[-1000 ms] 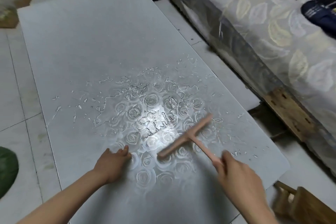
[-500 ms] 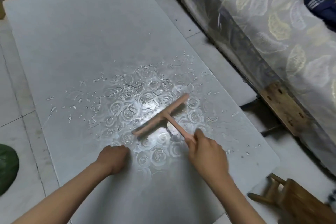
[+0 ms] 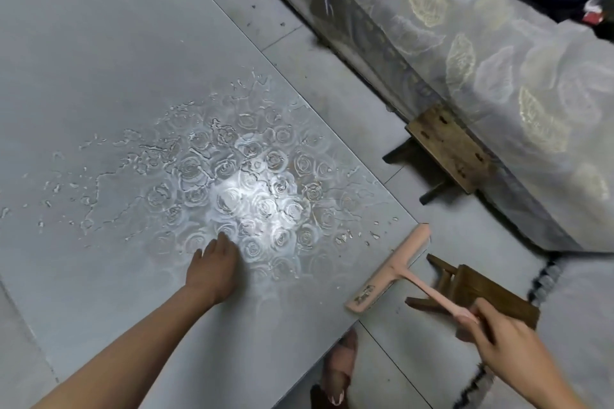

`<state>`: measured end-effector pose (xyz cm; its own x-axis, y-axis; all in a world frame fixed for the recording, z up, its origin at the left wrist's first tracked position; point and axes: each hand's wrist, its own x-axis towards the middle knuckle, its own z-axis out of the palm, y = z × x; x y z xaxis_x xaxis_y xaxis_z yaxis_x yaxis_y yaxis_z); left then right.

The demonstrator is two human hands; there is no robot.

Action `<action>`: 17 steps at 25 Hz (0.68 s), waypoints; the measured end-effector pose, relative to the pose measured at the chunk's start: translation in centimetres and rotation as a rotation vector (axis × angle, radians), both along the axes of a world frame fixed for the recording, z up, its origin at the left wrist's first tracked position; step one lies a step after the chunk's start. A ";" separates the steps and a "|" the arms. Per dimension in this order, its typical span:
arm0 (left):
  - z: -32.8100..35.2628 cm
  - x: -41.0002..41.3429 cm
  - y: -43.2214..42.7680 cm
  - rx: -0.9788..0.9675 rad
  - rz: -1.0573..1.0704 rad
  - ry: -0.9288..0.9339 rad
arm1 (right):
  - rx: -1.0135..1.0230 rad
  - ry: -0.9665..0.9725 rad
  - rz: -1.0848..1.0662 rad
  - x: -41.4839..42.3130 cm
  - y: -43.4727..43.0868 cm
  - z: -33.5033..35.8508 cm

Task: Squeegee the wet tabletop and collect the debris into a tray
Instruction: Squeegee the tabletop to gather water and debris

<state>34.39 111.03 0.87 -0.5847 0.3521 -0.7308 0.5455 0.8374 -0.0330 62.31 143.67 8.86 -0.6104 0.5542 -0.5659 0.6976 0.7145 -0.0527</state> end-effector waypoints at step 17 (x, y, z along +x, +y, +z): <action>-2.6 1.6 3.0 -0.110 0.201 -0.194 | 0.058 -0.016 0.391 -5.9 6.4 -1.5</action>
